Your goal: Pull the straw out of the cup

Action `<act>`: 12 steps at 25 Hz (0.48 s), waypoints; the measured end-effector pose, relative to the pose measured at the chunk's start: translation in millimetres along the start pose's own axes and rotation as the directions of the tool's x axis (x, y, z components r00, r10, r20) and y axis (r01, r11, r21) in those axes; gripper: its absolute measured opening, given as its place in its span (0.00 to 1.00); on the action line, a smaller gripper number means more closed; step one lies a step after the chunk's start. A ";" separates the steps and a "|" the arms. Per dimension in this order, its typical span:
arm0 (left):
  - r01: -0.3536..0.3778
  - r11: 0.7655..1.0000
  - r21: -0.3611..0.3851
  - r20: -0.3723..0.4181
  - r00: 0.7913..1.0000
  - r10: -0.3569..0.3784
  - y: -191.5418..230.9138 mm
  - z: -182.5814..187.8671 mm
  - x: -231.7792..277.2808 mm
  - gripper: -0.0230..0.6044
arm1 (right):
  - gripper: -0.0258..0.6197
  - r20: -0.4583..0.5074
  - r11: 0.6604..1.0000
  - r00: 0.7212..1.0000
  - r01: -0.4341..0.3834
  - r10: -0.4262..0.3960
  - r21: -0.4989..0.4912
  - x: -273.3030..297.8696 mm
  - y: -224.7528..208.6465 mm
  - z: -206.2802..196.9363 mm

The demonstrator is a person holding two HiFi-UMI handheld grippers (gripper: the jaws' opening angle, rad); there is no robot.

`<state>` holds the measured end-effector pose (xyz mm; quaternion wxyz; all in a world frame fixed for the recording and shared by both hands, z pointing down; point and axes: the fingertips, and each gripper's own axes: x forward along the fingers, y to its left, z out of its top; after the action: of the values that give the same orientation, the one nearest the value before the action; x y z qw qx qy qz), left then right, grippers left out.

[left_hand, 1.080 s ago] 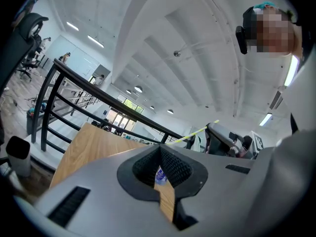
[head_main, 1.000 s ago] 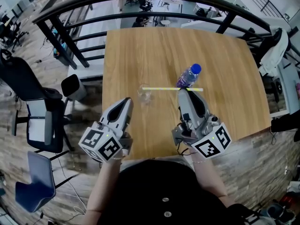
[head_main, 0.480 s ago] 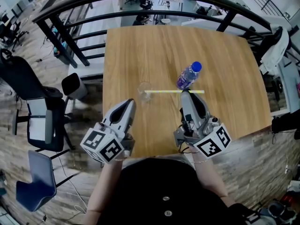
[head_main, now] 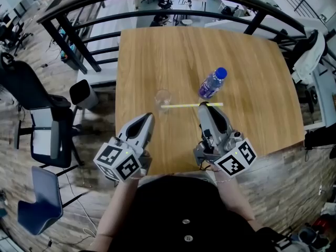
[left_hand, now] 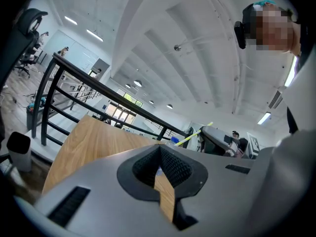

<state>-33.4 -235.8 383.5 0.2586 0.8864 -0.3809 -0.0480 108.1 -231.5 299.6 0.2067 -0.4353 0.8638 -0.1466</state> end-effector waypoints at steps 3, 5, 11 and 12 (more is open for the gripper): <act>0.000 1.000 0.004 -0.013 1.000 0.000 1.1 -1.2 1.2 0.06 | 0.07 -0.006 1.000 1.000 -0.003 0.003 -0.004 3.5 1.3 -0.8; -0.001 1.000 0.002 -0.016 1.000 0.001 1.4 -1.7 1.6 0.06 | 0.07 -0.006 1.000 1.000 -0.002 0.002 -0.004 4.5 0.6 -1.2; 0.000 1.000 -0.003 -0.017 1.000 0.000 0.0 -3.8 3.5 0.06 | 0.07 0.005 1.000 1.000 -0.004 0.004 0.018 2.2 -3.4 -1.3; 0.000 1.000 -0.003 -0.018 1.000 0.000 -0.5 -4.0 3.7 0.06 | 0.07 0.007 1.000 1.000 -0.005 0.005 0.020 2.2 -3.5 -0.9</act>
<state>-29.4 -236.5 387.1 0.2634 0.8864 -0.3784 -0.0408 108.8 -235.2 301.4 0.2142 -0.4316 0.8627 -0.1532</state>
